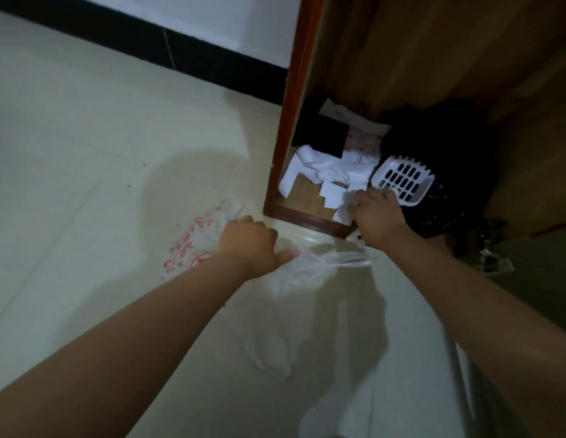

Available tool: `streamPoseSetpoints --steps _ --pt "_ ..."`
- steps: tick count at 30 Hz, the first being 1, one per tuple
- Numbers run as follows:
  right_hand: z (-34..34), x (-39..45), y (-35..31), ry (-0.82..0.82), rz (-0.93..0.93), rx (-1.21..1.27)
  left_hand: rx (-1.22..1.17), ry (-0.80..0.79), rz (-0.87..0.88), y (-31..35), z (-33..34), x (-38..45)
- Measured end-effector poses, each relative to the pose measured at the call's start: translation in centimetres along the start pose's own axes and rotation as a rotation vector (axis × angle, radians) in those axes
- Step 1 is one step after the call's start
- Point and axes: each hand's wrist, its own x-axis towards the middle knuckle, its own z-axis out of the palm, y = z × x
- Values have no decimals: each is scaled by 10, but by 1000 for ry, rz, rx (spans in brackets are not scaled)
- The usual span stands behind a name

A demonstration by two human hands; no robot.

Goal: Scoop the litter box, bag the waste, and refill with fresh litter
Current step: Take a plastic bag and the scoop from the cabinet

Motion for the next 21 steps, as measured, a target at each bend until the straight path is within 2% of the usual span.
streamPoseSetpoints --steps 2,5,7,11,12,18,21 --pt "4 -4 -7 -74 -10 1 26 -38 23 -7 3 -3" --pt "15 -15 -7 -52 -3 32 -67 13 94 -21 8 -9" --pt "24 -23 -8 145 -34 17 -134 97 115 -27 9 -12" --pt "36 -29 -3 317 -66 13 -166 277 16 -34 7 -14" --pt "33 -32 -3 410 -68 -10 -182 302 -2 -34 7 -14" --pt "-1 -68 -9 948 -14 122 -349 344 -40 -24 -10 -20" --pt "-18 -90 -26 1085 -72 267 -389 396 22 -22 -19 -27"
